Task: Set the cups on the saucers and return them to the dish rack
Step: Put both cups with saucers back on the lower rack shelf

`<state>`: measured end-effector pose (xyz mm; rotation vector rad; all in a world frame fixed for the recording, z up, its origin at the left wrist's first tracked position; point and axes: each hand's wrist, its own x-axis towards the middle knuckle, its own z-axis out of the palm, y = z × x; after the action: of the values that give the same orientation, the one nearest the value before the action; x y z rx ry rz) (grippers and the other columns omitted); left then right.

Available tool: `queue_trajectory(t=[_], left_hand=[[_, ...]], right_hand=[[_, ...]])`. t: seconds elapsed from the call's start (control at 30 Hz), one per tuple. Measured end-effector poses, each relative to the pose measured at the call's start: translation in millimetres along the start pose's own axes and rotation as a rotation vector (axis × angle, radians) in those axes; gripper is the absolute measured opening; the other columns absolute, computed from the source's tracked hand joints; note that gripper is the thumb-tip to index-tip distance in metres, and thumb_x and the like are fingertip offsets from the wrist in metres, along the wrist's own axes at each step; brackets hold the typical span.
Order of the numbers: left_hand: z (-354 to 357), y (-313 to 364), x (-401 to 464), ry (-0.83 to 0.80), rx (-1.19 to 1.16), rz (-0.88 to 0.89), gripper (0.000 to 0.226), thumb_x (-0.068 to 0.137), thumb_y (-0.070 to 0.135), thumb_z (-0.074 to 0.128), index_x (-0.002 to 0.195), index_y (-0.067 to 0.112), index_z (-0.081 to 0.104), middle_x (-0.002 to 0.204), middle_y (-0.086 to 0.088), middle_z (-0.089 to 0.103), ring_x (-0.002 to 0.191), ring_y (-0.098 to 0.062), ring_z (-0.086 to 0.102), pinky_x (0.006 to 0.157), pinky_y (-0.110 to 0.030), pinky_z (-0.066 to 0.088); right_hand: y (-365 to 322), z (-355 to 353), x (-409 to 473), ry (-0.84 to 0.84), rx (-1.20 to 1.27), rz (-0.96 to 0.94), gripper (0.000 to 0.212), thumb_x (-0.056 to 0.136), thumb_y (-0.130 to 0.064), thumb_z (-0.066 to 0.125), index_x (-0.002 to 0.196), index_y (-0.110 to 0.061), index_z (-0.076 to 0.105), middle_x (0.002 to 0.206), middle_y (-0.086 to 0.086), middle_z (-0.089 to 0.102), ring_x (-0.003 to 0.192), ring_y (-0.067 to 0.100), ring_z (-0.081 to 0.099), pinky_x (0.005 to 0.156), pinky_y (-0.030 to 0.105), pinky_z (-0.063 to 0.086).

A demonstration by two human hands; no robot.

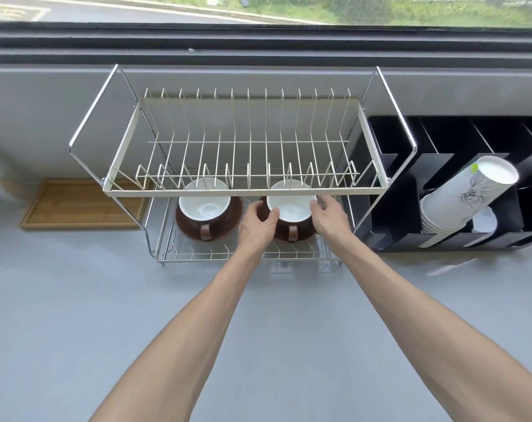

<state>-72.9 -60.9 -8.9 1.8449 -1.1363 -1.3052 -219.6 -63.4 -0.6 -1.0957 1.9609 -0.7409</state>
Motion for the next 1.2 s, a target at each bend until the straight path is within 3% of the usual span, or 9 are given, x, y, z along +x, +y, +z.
queue_trajectory(t=[0.13, 0.23, 0.43, 0.6, 0.77, 0.87, 0.93, 1.07, 1.2], left_hand=[[-3, -1, -2, -0.025, 0.011, -0.002, 0.059, 0.094, 0.045, 0.058, 0.147, 0.023, 0.043, 0.149, -0.004, 0.049, 0.133, -0.025, 0.049, 0.110, -0.042, 0.041], [-14, 2, -4, -0.055, 0.143, 0.026, 0.060, 0.096, 0.050, 0.052, 0.148, 0.022, 0.041, 0.148, -0.007, 0.050, 0.134, -0.027, 0.048, 0.109, -0.040, 0.040], [-60, -3, -19, 0.116, 0.410, 0.226, 0.036, 0.093, 0.047, 0.051, 0.121, 0.030, 0.067, 0.116, 0.005, 0.074, 0.112, -0.020, 0.065, 0.094, -0.035, 0.047], [-108, -20, -24, 0.334, 0.457, 0.211, 0.036, 0.096, 0.043, 0.050, 0.123, 0.023, 0.064, 0.109, 0.004, 0.073, 0.104, -0.022, 0.065, 0.079, -0.031, 0.042], [-133, -31, 5, 0.340, 0.149, -0.013, 0.050, 0.096, 0.045, 0.051, 0.139, 0.019, 0.050, 0.137, -0.004, 0.059, 0.124, -0.026, 0.054, 0.098, -0.034, 0.040], [-138, -41, 24, 0.242, -0.036, -0.090, 0.059, 0.094, 0.050, 0.054, 0.145, 0.020, 0.046, 0.144, -0.004, 0.052, 0.128, -0.027, 0.050, 0.108, -0.039, 0.042], [-141, -45, 34, 0.197, -0.138, -0.134, 0.062, 0.094, 0.051, 0.055, 0.146, 0.020, 0.045, 0.141, -0.004, 0.053, 0.123, -0.025, 0.053, 0.103, -0.042, 0.049], [-141, -54, 47, 0.160, -0.261, -0.156, 0.058, 0.094, 0.044, 0.060, 0.145, 0.021, 0.045, 0.138, -0.007, 0.056, 0.120, -0.026, 0.059, 0.088, -0.038, 0.056], [-138, -63, 50, 0.160, -0.312, -0.127, 0.049, 0.092, 0.040, 0.064, 0.138, 0.026, 0.051, 0.133, -0.011, 0.062, 0.115, -0.027, 0.064, 0.084, -0.038, 0.059]], right_hand=[[-1, 0, -2, -0.009, -0.010, -0.002, 0.038, 0.105, -0.025, 0.038, 0.138, -0.013, 0.051, 0.139, 0.011, 0.056, 0.128, 0.032, 0.049, 0.091, 0.032, 0.034], [0, 1, -3, 0.009, -0.067, -0.036, 0.041, 0.105, -0.030, 0.037, 0.138, -0.009, 0.049, 0.141, 0.014, 0.053, 0.132, 0.034, 0.046, 0.103, 0.040, 0.037], [-10, 24, -11, 0.147, -0.342, -0.478, 0.045, 0.104, -0.026, 0.042, 0.142, -0.004, 0.048, 0.149, 0.022, 0.045, 0.144, 0.037, 0.031, 0.121, 0.042, 0.019], [-28, 47, -21, 0.076, -0.664, -0.749, 0.049, 0.104, -0.034, 0.042, 0.144, -0.007, 0.047, 0.150, 0.025, 0.043, 0.144, 0.040, 0.033, 0.118, 0.047, 0.028], [-59, 77, -37, -0.074, -0.360, -0.695, 0.045, 0.104, -0.029, 0.047, 0.143, -0.007, 0.049, 0.149, 0.017, 0.046, 0.140, 0.032, 0.041, 0.110, 0.035, 0.032], [-72, 97, -33, -0.169, -0.098, -0.406, 0.052, 0.102, -0.036, 0.047, 0.146, -0.008, 0.046, 0.147, 0.014, 0.052, 0.137, 0.032, 0.045, 0.114, 0.038, 0.034], [-80, 110, -32, -0.224, 0.020, -0.232, 0.057, 0.099, -0.047, 0.044, 0.144, -0.013, 0.046, 0.143, 0.013, 0.055, 0.134, 0.033, 0.048, 0.112, 0.039, 0.037], [-81, 125, -31, -0.243, 0.015, -0.149, 0.048, 0.102, -0.039, 0.041, 0.139, -0.008, 0.050, 0.142, 0.014, 0.053, 0.131, 0.034, 0.047, 0.100, 0.033, 0.036], [-73, 134, -23, -0.244, -0.038, -0.105, 0.046, 0.103, -0.034, 0.039, 0.127, 0.000, 0.058, 0.133, 0.021, 0.060, 0.123, 0.036, 0.054, 0.100, 0.039, 0.040]])
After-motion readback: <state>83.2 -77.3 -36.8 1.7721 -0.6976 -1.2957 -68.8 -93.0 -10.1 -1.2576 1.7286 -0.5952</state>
